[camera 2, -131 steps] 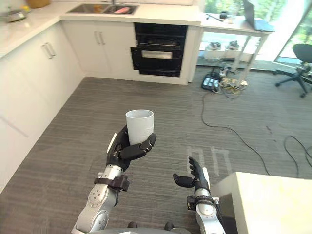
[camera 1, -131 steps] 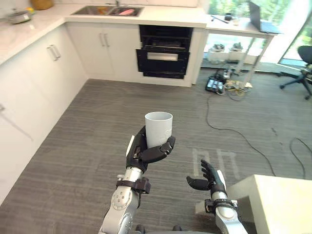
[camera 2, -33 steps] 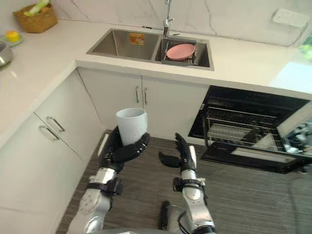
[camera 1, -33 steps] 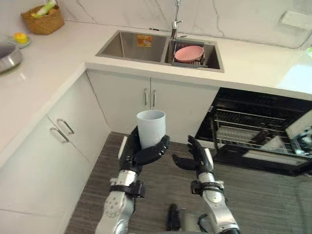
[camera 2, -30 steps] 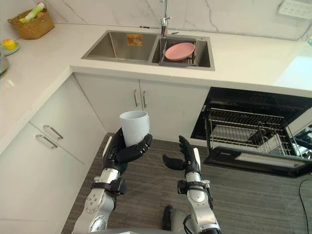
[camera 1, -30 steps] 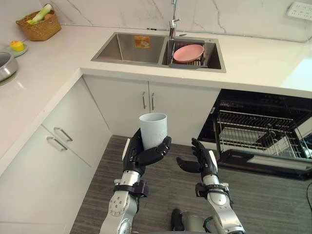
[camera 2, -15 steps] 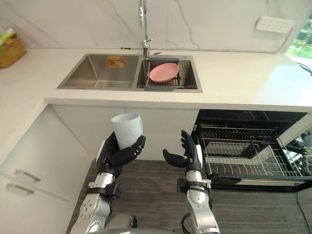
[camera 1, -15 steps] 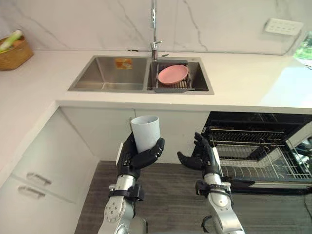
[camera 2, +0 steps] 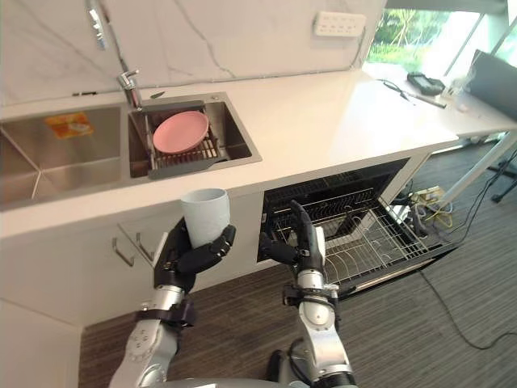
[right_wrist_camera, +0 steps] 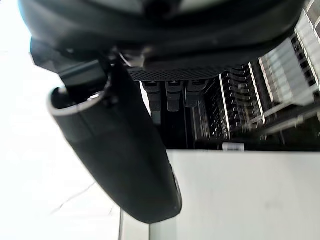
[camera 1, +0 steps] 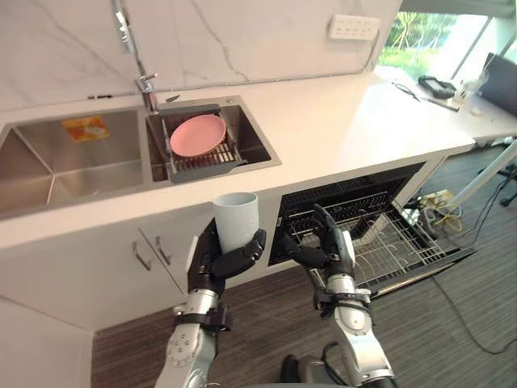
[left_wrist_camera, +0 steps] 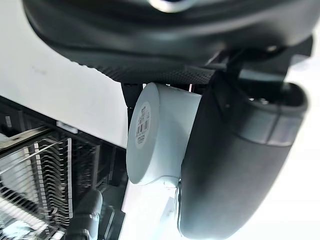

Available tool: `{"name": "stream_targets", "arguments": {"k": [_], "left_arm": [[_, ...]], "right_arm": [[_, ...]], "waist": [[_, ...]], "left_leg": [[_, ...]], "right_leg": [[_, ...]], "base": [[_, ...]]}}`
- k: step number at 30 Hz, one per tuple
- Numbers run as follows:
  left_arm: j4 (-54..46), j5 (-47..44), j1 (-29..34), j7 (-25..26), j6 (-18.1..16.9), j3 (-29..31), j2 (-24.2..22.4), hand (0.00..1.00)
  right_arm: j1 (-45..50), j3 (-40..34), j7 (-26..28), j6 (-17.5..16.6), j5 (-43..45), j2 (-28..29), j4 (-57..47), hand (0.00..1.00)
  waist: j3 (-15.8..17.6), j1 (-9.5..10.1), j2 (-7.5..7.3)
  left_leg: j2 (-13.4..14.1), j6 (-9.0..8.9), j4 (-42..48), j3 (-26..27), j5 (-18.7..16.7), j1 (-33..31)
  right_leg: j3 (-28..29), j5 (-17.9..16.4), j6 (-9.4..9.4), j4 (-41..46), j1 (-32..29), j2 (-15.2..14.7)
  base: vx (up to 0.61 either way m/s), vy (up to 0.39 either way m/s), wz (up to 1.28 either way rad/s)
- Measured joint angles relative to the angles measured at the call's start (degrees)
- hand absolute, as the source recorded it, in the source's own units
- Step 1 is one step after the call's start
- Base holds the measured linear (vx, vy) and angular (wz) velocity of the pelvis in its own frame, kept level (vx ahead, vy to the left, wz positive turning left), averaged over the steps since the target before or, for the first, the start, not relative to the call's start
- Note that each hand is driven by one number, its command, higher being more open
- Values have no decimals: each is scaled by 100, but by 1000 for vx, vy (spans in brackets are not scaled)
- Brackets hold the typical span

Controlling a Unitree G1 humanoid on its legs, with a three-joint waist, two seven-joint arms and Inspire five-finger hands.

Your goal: Walk over to the sink, pick up the cup, carry it to the dishwasher, place the cup inside the dishwasher, then close the dishwasher door

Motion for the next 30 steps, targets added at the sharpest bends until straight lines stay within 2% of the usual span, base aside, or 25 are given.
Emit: {"name": "stream_targets", "arguments": {"k": [2, 3, 4, 5, 6, 9, 10, 11, 13, 17, 22, 30], "left_arm": [[23, 74, -116, 6, 2, 19, -33, 30], [21, 75, -113, 17, 1, 53, -51, 30], [20, 76, -109, 17, -3, 84, -54, 30], [3, 77, -107, 32, -25, 153, -88, 30], [-1, 78, -161, 48, -64, 180, -110, 30], [-2, 79, -259, 99, -70, 276, -111, 30], [4, 79, -258, 154, -69, 314, -114, 30], [11, 81, -261, 166, -73, 367, -122, 30], [14, 79, -259, 211, -92, 440, 31, 30], [-11, 200, -240, 213, -94, 337, 64, 30], [-58, 374, -160, 238, -95, 292, 181, 30], [-30, 532, -222, 293, -85, 358, 255, 30]], "right_arm": [[120, -148, -86, 0, 7, 9, -100, 90], [263, -169, -113, 0, 11, 4, -297, 90], [336, -168, -124, -4, 11, 6, -443, 90], [387, -179, -147, -67, 15, 7, -695, 90], [357, -226, -168, -201, 19, 10, -870, 90], [208, -264, -181, -315, 80, 11, -922, 90], [183, -268, -179, -315, 87, 9, -909, 90], [179, -269, -177, -322, 109, 10, -870, 90], [269, -276, -123, -303, 262, 215, -823, 90], [336, -262, 8, -303, 328, 290, -885, 90], [424, -143, 172, -303, 571, 343, -1305, 90], [451, -65, 401, -346, 1155, 316, -1573, 90]], "waist": [[68, -59, 77], [93, -60, 106], [96, -38, 98], [90, 0, 81], [59, 1, 130], [74, 62, 113], [71, 66, 149], [96, 71, 171], [98, 30, -48], [111, 24, -67], [110, 68, -76], [87, 31, -127]], "left_leg": [[214, -228, 762, -186, 189, -116], [337, -280, 1455, -208, 459, -237], [356, -307, 1780, -234, 499, -318], [342, -352, 1993, -302, 378, -511], [243, -305, 1913, -430, 207, -825], [-30, -254, 1111, -689, 50, -1203], [-188, -261, 411, -941, 246, -1209], [-236, -151, 71, -985, 721, -1141], [-490, -42, -280, -798, 874, -921], [-739, 93, -569, -688, 957, -729], [-759, 136, -743, -512, 987, -619], [-749, 153, -874, -179, 997, -361]], "right_leg": [[-56, 8, -15, -409, 487, 188], [-34, 23, -31, -680, 877, 249], [2, 29, -31, -796, 1028, 245], [95, 74, -17, -982, 1174, 241], [141, 144, 14, -1150, 1220, 230], [329, 267, 122, -1314, 1242, 141], [429, 303, 180, -1329, 1244, 105], [532, 303, 255, -1340, 1267, 112], [739, 440, 459, -1660, 1400, -82], [815, 576, 602, -1952, 1561, -300], [988, 669, 622, -2092, 1560, -303], [1325, 835, 631, -2261, 1647, -247]], "base": [[188, -96, 2], [235, -68, -5], [213, -13, -22], [184, 38, -28], [144, 52, -28], [110, 117, -31], [94, 208, -43], [116, 257, -40], [97, 204, -22], [36, 145, -6], [1, 30, -18], [-27, 10, -22]]}}
